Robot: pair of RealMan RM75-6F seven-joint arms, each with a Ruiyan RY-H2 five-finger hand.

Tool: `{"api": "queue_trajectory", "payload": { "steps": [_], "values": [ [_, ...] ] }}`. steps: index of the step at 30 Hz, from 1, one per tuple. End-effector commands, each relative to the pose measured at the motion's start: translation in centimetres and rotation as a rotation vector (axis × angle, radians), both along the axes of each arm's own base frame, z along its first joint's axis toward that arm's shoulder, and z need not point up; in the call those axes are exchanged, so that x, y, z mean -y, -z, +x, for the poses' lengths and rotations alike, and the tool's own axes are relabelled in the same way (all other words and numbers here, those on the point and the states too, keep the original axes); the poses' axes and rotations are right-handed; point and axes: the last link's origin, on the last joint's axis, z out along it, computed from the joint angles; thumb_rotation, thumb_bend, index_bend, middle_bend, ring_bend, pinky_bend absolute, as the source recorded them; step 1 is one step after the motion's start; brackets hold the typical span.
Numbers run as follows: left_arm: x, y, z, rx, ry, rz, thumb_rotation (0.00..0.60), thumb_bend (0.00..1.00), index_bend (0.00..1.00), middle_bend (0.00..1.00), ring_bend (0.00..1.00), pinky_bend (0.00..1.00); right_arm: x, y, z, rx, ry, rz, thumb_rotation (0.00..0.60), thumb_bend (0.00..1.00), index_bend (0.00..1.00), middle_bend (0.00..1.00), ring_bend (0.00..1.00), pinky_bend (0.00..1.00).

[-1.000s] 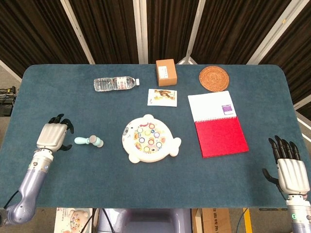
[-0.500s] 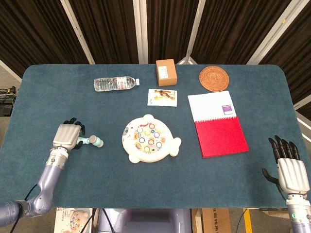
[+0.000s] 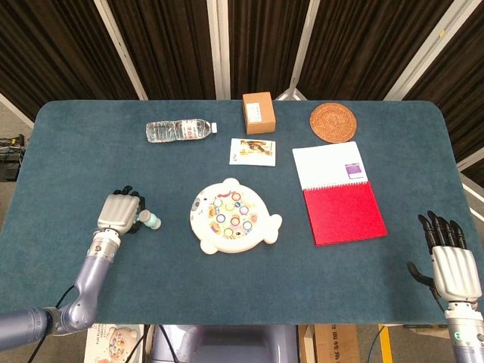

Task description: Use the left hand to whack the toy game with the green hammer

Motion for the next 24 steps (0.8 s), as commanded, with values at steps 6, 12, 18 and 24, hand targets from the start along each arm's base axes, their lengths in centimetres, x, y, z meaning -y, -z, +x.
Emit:
{"api": "queue_trajectory", "payload": {
  "steps": [6, 12, 18, 24],
  "values": [
    [0.12, 0.35, -0.01, 0.006, -0.007, -0.004, 0.6, 0.48, 0.49, 0.3, 0.13, 0.23, -0.03, 0.0, 0.07, 0.003, -0.001, 0.0, 0.6, 0.27, 0.0, 0.0, 0.0, 0.0],
    [0.0, 0.48, -0.01, 0.0, -0.007, -0.004, 0.6, 0.48, 0.49, 0.3, 0.13, 0.23, -0.02, 0.01, 0.09, 0.003, -0.002, 0.0, 0.6, 0.26, 0.0, 0.0, 0.0, 0.0],
    [0.13, 0.68, 0.07, -0.002, -0.006, -0.011, 0.6, 0.48, 0.49, 0.3, 0.13, 0.23, -0.05, 0.02, 0.13, 0.003, -0.004, 0.0, 0.6, 0.26, 0.0, 0.0, 0.0, 0.0],
    [0.25, 0.92, 0.12, -0.002, -0.007, -0.014, 0.6, 0.48, 0.49, 0.3, 0.13, 0.23, -0.09, 0.04, 0.19, 0.005, -0.006, 0.002, 0.6, 0.26, 0.0, 0.0, 0.0, 0.0]
  ]
}}
